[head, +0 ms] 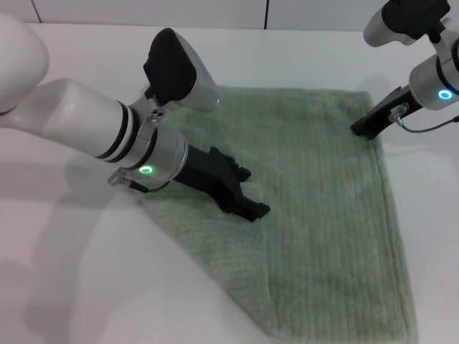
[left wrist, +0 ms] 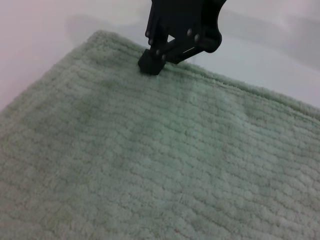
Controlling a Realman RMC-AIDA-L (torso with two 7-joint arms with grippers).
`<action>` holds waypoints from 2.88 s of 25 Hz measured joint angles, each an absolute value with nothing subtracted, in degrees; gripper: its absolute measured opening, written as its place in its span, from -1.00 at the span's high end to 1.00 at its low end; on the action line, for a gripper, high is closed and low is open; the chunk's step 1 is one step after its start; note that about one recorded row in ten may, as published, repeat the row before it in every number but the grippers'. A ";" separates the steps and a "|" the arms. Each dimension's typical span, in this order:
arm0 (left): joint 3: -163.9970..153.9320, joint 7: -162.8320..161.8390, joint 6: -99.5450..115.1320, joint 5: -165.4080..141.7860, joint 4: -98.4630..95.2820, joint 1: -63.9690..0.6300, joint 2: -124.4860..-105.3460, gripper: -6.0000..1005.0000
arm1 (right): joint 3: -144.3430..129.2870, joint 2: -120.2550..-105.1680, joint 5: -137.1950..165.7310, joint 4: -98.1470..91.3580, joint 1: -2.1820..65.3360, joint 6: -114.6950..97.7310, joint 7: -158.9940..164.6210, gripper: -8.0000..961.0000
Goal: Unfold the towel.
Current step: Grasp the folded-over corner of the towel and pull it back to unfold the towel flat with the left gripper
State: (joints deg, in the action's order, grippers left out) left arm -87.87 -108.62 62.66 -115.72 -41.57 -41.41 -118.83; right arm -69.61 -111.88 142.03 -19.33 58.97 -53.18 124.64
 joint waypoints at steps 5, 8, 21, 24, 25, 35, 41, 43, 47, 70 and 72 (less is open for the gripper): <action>-87.89 -108.66 62.78 -115.97 -41.61 -41.41 -118.83 -0.40 | -69.61 -111.88 142.03 -19.33 58.96 -53.21 124.57 0.99; -87.89 -108.70 62.91 -116.13 -41.61 -41.41 -118.83 -0.26 | -69.61 -111.89 142.03 -19.33 58.92 -53.21 124.46 0.99; -87.29 -109.31 65.51 -116.14 -42.30 -41.40 -118.75 0.54 | -69.60 -111.94 142.03 -19.33 58.78 -53.17 124.10 0.99; -86.94 -109.33 66.47 -115.97 -42.70 -41.38 -118.69 0.75 | -69.61 -111.96 142.04 -19.34 58.78 -53.17 124.10 0.99; -86.18 -109.34 67.62 -115.96 -43.45 -41.13 -118.54 0.82 | -69.61 -111.97 142.05 -19.34 58.78 -53.17 124.10 0.99; -74.65 -109.36 81.74 -119.35 -47.07 -40.43 -117.49 0.86 | -69.70 -111.97 142.15 -19.34 58.84 -53.37 124.09 0.99; -70.21 -109.36 88.51 -121.21 -48.69 -40.54 -117.40 0.87 | -69.73 -111.91 142.21 -19.34 58.89 -53.46 124.03 0.99; -69.27 -109.37 90.31 -121.80 -48.99 -40.64 -117.36 0.88 | -69.77 -111.85 142.21 -19.33 58.92 -53.50 124.02 0.99; -68.70 -109.82 92.07 -122.94 -49.20 -40.67 -117.24 0.88 | -69.79 -111.77 142.21 -19.34 58.95 -53.55 124.01 0.99; -65.85 -114.32 100.49 -129.55 -53.00 -41.07 -116.79 0.46 | -69.96 -111.62 142.42 -19.34 59.12 -53.61 124.01 0.99; -65.36 -114.36 100.98 -129.60 -53.39 -40.90 -116.75 0.38 | -69.96 -111.64 142.65 -19.33 59.12 -53.61 124.01 0.99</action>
State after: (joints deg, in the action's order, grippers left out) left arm -65.36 -114.36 100.98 -129.60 -53.40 -40.90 -116.75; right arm -69.96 -111.64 142.65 -19.33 59.12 -53.61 124.01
